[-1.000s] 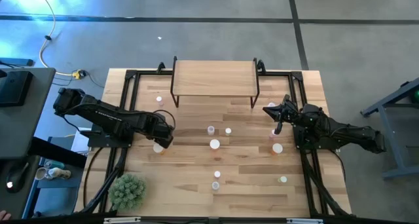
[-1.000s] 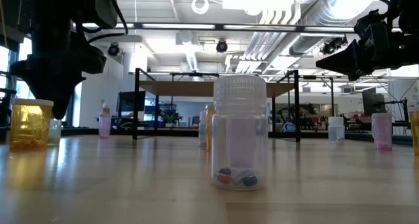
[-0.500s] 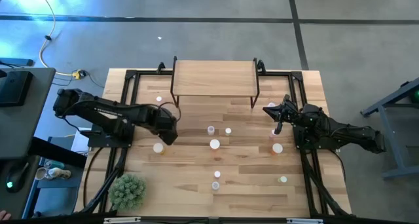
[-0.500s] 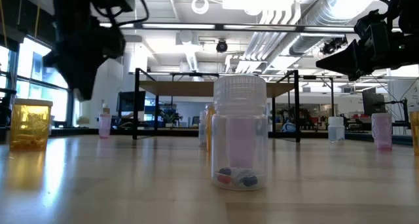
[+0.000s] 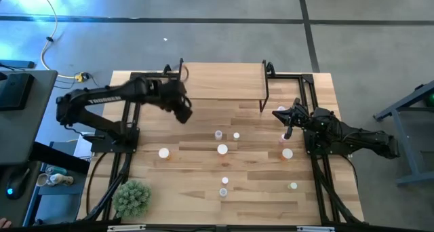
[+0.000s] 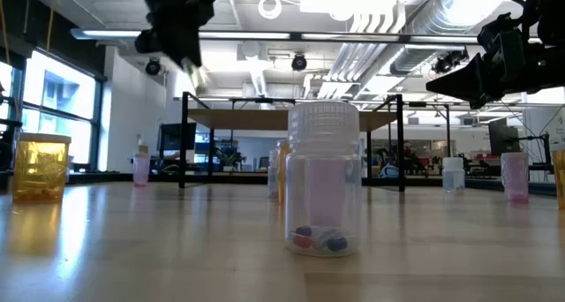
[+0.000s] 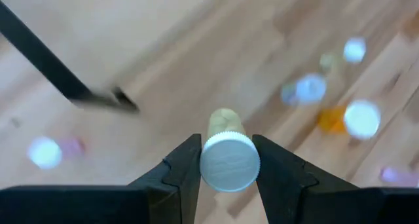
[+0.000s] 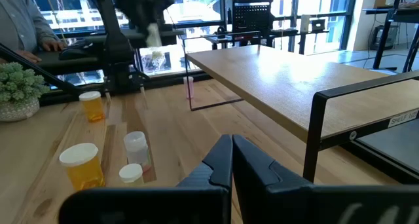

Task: Pick and place medicine bottles onto shelf by color
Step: Put the left yellow pill bottle on the shelf

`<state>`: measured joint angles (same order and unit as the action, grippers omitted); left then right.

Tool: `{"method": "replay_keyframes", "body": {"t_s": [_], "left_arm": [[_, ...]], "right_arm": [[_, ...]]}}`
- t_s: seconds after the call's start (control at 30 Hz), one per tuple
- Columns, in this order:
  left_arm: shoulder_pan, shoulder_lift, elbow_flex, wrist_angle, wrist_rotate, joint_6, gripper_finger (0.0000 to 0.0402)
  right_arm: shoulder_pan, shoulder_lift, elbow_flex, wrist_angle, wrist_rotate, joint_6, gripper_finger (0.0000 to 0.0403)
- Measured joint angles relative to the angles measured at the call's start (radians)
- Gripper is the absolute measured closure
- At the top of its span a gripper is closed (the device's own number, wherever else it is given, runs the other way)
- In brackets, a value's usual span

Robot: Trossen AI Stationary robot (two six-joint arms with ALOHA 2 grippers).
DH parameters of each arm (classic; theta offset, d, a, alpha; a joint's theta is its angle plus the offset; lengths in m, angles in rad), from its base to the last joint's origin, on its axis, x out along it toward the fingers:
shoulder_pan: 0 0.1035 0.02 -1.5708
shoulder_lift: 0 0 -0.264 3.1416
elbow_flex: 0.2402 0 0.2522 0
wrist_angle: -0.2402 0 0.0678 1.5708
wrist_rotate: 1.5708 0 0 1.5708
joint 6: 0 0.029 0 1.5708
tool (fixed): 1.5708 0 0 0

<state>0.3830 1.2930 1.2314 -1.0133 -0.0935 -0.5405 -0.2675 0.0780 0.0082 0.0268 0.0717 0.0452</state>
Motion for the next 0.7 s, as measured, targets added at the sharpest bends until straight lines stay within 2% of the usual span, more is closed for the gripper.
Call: {"method": "replay_keyframes", "body": {"t_s": [0.37, 0.53, 0.7], "left_arm": [[0.253, 0.033, 0.268, -0.015, 0.001, 0.197, 0.0284], [0.356, 0.126, 0.419, -0.073, 0.003, 0.27, 0.0284], [0.435, 0.244, 0.58, -0.204, 0.005, 0.282, 0.0284]], "right_arm": [[0.0, 0.0, 0.0, 0.0, 0.0, 0.0, 0.04], [0.0, 0.0, 0.0, 0.0, 0.0, 0.0, 0.04], [0.0, 0.0, 0.0, 0.0, 0.0, 0.0, 0.04]]}}
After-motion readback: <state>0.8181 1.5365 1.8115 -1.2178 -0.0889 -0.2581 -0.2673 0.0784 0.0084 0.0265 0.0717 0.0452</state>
